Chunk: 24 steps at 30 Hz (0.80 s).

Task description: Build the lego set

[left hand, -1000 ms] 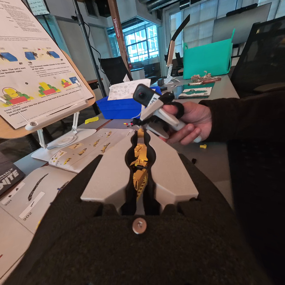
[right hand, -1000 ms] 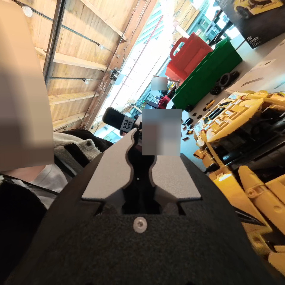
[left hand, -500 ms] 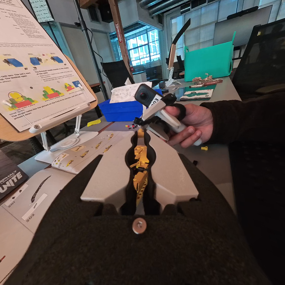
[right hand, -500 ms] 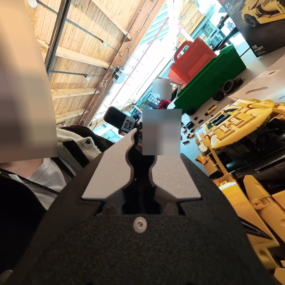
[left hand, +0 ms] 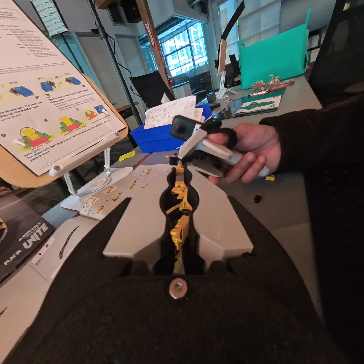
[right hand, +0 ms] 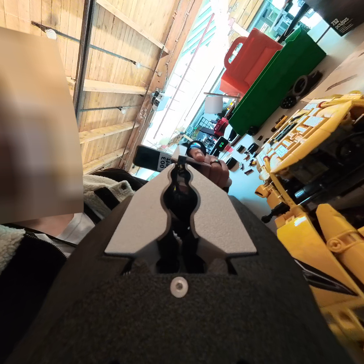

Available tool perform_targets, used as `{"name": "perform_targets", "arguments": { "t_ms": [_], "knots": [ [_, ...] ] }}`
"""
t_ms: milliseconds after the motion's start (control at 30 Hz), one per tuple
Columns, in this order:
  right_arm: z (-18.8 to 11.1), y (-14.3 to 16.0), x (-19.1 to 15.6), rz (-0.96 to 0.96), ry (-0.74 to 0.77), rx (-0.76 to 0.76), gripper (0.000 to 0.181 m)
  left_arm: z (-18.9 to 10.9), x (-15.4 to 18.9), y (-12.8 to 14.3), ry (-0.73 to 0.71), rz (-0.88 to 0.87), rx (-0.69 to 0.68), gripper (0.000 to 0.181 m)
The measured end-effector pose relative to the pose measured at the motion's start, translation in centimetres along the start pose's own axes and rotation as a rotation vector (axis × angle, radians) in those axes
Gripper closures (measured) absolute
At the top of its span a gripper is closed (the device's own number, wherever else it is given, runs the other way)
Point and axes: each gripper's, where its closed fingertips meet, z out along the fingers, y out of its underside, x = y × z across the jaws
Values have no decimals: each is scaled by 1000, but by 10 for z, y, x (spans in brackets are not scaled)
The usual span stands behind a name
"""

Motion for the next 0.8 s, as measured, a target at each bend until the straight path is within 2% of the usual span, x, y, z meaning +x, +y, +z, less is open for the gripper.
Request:
{"name": "perform_targets", "arguments": {
  "t_ms": [267, 800],
  "knots": [
    [1, 5, 3, 25, 2, -26, 176, 1, 2, 4, -27, 120, -33, 174],
    [-2, 16, 1, 135, -54, -78, 175, 0, 13, 7, 12, 206, -35, 175]
  ]
}}
